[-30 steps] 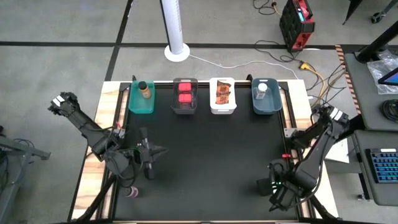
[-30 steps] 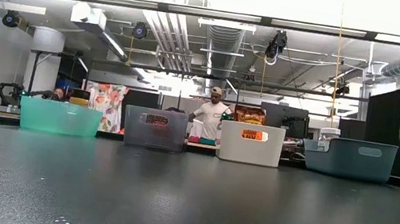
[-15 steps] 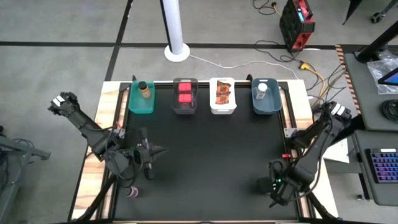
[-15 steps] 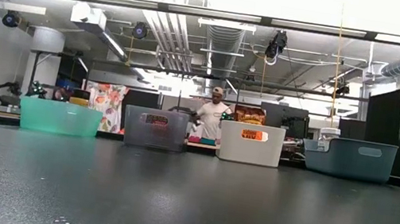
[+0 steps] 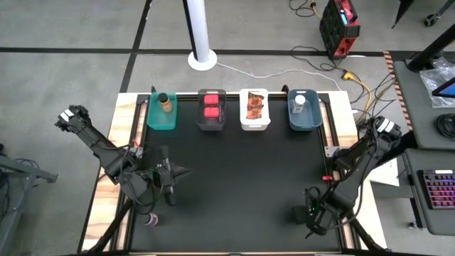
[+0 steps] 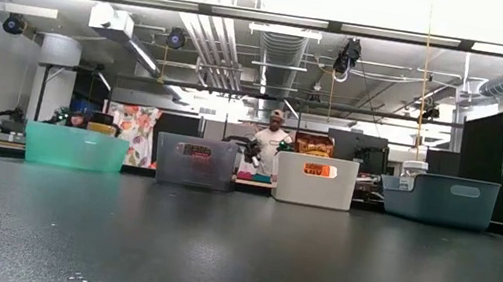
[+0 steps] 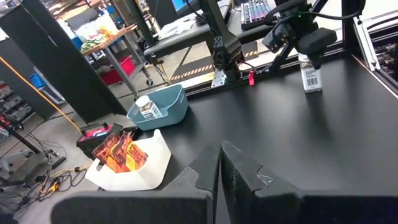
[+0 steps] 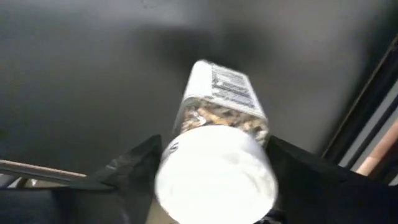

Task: Sort spices by type
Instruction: Put the white seasoning bottle into the blue bin

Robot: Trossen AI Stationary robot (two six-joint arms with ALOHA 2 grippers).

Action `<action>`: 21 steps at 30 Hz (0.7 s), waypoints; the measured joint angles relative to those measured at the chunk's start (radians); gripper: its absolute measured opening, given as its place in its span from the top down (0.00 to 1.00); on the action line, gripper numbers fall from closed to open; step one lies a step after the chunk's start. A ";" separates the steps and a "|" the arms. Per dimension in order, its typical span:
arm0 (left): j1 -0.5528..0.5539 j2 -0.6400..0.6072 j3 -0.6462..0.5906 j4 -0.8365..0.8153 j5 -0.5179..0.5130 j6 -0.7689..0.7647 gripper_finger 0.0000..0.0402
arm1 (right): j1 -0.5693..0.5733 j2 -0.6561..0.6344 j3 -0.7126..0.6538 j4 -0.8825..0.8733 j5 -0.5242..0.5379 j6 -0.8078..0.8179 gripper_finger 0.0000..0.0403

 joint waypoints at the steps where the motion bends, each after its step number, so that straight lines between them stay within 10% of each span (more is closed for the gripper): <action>1: 0.000 0.000 0.000 0.000 0.000 -0.001 1.00 | 0.000 0.000 0.000 -0.006 -0.004 0.000 0.35; 6: 0.000 0.000 0.000 0.003 0.000 -0.003 1.00 | -0.001 -0.001 0.005 -0.034 -0.010 -0.005 0.53; 21: 0.000 0.001 0.000 0.006 0.001 -0.025 1.00 | -0.163 0.022 0.236 -0.245 0.187 -0.402 0.53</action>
